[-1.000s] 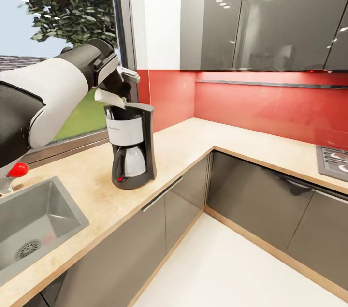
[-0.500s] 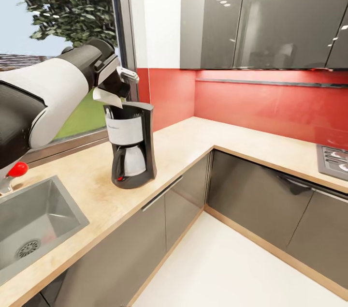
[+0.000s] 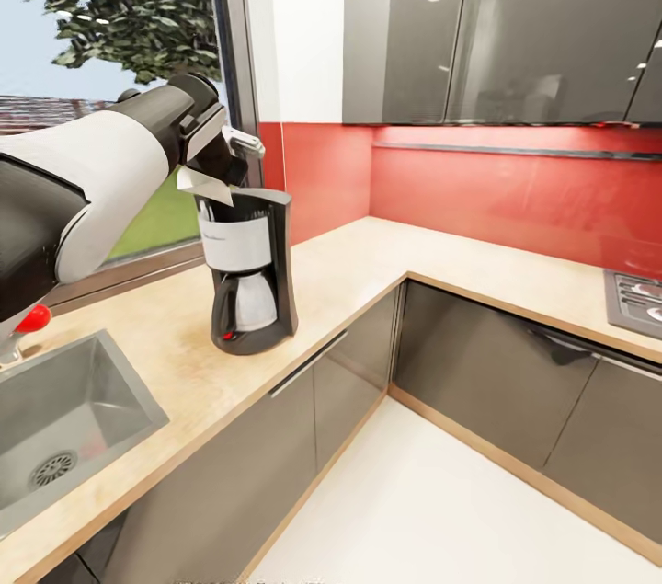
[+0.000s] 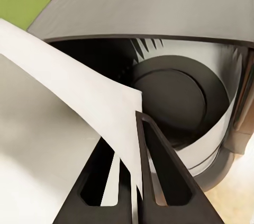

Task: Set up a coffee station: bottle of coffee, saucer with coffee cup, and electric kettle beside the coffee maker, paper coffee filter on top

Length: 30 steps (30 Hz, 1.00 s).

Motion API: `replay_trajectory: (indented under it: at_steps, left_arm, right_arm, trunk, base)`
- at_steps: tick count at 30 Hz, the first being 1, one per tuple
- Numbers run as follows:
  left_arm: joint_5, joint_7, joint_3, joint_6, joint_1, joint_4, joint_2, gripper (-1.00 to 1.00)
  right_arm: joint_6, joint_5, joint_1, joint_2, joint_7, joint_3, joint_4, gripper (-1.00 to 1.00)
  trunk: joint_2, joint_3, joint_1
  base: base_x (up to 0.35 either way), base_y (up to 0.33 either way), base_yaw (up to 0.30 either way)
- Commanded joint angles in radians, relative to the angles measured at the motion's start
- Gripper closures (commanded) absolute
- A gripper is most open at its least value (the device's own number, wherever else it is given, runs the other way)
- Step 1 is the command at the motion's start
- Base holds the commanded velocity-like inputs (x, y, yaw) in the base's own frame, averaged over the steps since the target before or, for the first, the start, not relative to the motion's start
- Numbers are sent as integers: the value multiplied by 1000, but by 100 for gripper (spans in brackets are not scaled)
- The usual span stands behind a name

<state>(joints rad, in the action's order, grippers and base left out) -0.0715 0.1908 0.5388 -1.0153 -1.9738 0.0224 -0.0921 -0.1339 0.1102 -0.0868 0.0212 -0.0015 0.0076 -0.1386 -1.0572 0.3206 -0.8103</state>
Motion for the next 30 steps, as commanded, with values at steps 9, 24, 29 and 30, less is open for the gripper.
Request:
replay_trajectory:
  at_steps: [9,24,29,30]
  left_arm:
    - [-5,3,9,-3,-1,1,1,100]
    - [-5,3,9,-3,0,1,2,100]
    - [-5,3,9,-3,0,1,2,100]
    - [-5,3,9,-3,0,1,2,100]
  right_arm:
    - [-3,9,-1,0,0,0,1,-100]
    - [-3,9,-1,0,0,0,1,-100]
    - [-3,9,-1,0,0,0,1,-100]
    - [-3,9,-1,0,0,0,1,-100]
  trunk:
    - [-1,13,0]
    - [-1,19,0]
    - [-1,19,0]
    - [-1,19,0]
  base:
    - [0,0,0]
    - [29,0,0]
    - [5,0,0]
    - [1,0,0]
